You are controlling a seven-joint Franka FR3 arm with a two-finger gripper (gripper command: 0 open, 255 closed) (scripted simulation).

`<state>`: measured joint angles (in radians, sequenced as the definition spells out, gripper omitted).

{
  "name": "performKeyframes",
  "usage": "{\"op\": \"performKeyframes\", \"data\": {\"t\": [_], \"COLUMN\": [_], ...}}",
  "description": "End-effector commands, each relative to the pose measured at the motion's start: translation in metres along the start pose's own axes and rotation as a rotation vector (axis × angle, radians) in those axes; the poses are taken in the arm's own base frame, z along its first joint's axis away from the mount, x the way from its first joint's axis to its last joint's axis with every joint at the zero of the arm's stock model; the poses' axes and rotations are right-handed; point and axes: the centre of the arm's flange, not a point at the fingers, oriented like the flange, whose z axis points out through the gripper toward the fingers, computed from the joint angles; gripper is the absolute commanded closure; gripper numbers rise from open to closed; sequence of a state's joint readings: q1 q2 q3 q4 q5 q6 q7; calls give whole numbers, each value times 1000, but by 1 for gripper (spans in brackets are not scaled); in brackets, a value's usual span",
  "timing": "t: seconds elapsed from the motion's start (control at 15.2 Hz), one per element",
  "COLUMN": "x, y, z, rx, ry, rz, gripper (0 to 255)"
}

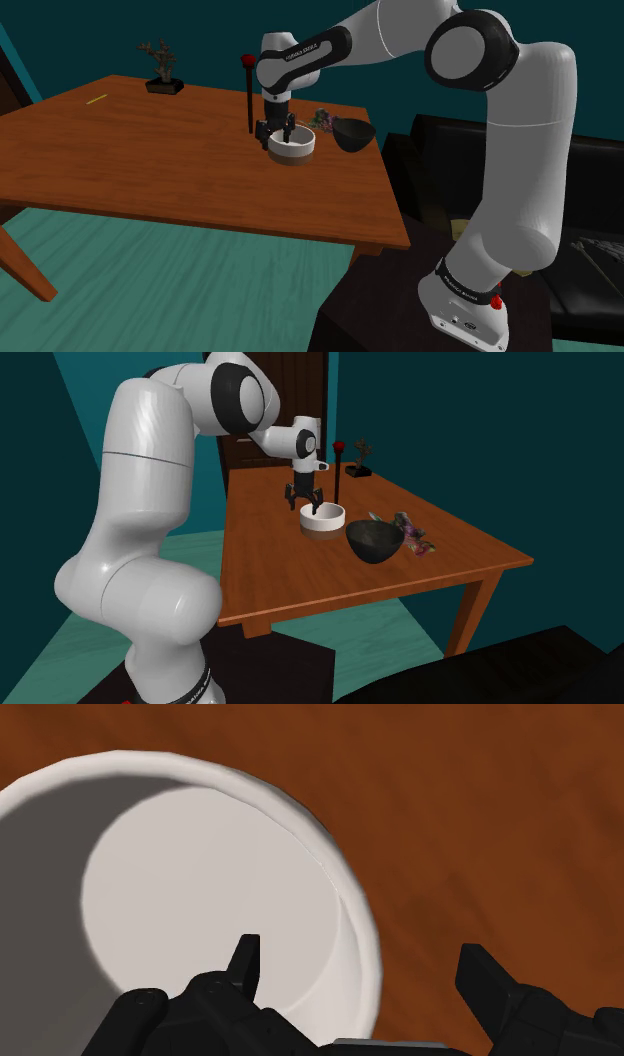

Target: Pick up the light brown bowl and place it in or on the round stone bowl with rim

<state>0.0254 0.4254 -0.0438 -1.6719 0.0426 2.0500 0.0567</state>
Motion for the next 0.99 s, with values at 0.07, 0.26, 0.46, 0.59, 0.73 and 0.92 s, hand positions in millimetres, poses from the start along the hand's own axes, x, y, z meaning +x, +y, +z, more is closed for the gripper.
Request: {"op": "performKeyframes", "data": {"t": [0.07,0.26,0.46,0.59,0.73,0.92], "x": [0,0,0,0,0,-1], "y": [0,0,0,0,0,0], "z": [0,0,0,0,0,-16], "rx": [0,0,0,0,0,0], "ry": [0,0,0,0,0,0], "rz": [0,0,0,0,0,0], "gripper": [0,255,255,255,255,255]}}
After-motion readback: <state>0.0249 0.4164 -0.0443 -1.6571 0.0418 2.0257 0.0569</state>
